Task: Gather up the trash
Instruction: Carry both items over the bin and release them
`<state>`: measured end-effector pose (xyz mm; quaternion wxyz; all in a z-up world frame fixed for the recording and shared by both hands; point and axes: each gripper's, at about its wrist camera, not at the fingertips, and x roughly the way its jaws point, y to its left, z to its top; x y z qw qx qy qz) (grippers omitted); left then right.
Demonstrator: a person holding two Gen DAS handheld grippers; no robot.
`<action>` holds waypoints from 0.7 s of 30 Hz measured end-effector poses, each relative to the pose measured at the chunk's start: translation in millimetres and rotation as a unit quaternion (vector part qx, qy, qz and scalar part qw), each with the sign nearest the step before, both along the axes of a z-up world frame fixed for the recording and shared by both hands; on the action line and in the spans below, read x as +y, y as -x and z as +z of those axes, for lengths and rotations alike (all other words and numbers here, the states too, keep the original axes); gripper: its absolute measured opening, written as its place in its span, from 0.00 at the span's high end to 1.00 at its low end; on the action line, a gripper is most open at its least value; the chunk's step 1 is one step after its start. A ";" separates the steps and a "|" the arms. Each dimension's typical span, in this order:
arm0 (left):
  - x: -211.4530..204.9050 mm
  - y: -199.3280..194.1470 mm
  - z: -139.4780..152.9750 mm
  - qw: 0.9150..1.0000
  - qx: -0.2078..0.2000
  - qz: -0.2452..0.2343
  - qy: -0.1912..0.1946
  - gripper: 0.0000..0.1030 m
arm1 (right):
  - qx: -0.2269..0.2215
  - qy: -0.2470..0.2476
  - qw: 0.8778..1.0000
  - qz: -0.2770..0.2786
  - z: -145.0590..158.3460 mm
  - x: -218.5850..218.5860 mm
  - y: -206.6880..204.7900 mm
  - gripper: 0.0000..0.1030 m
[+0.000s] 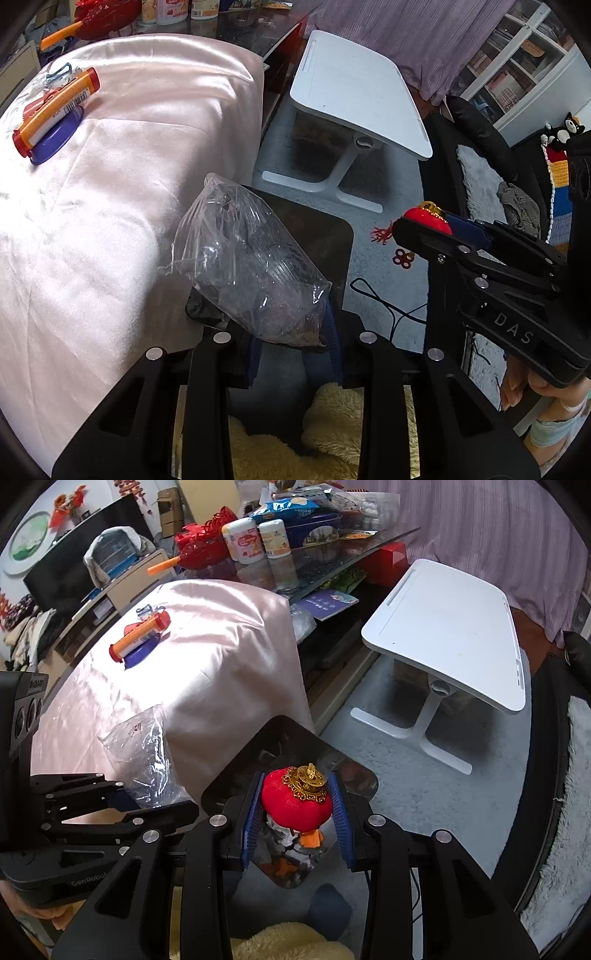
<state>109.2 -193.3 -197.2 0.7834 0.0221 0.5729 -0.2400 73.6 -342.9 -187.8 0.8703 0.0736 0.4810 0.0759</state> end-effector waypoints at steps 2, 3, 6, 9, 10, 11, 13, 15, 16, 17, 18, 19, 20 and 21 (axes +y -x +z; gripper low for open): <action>-0.1 -4.3 -3.6 1.000 0.005 0.000 -0.006 0.72 | 0.004 -0.003 1.000 -0.002 -3.3 0.4 -5.3 0.64; -1.9 -6.3 -4.9 1.000 0.007 0.000 -0.009 0.70 | 0.004 -0.005 1.000 -0.002 -4.9 0.0 -7.7 0.64; -3.2 -9.1 -8.0 1.000 0.011 -0.002 -0.014 0.69 | 0.008 -0.008 1.000 -0.004 -7.8 -0.6 -14.9 0.64; -2.0 -11.0 -6.6 1.000 0.007 -0.002 -0.017 0.62 | 0.011 -0.010 1.000 -0.005 -8.5 -2.0 -20.5 0.61; -1.5 -11.4 -4.9 1.000 0.005 -0.002 -0.019 0.60 | 0.011 -0.011 1.000 -0.006 -8.0 -2.2 -21.9 0.58; -0.9 -11.8 -3.2 1.000 0.002 -0.001 -0.018 0.58 | 0.010 -0.012 1.000 -0.008 -6.9 -2.1 -22.7 0.54; 1.8 -12.0 -0.1 1.000 0.000 0.002 -0.016 0.57 | 0.007 -0.014 1.000 -0.007 -4.7 -1.9 -25.3 0.52; 3.5 -11.8 3.5 1.000 -0.003 0.006 -0.015 0.57 | 0.004 -0.012 1.000 -0.008 -1.1 -0.2 -26.4 0.52; 5.7 -11.2 6.1 1.000 -0.005 0.007 -0.014 0.57 | 0.003 -0.011 1.000 -0.010 1.1 0.8 -26.7 0.52; 8.4 -10.7 9.5 1.000 -0.007 0.009 -0.011 0.56 | 0.002 -0.011 1.000 -0.010 3.5 1.6 -26.6 0.52; 11.1 -10.0 13.8 1.000 -0.012 0.012 -0.009 0.54 | 0.001 -0.011 1.000 -0.011 6.2 2.4 -26.4 0.52; 14.2 -9.5 19.1 1.000 -0.017 0.015 -0.007 0.53 | -0.002 -0.009 1.000 -0.011 9.6 3.4 -25.8 0.51; 17.8 -8.7 24.8 1.000 -0.024 0.018 -0.004 0.51 | -0.004 -0.005 1.000 -0.011 13.6 5.1 -25.5 0.48; 22.9 -6.9 30.6 0.999 -0.030 0.022 -0.002 0.49 | -0.009 -0.001 1.000 -0.012 18.1 6.8 -24.7 0.45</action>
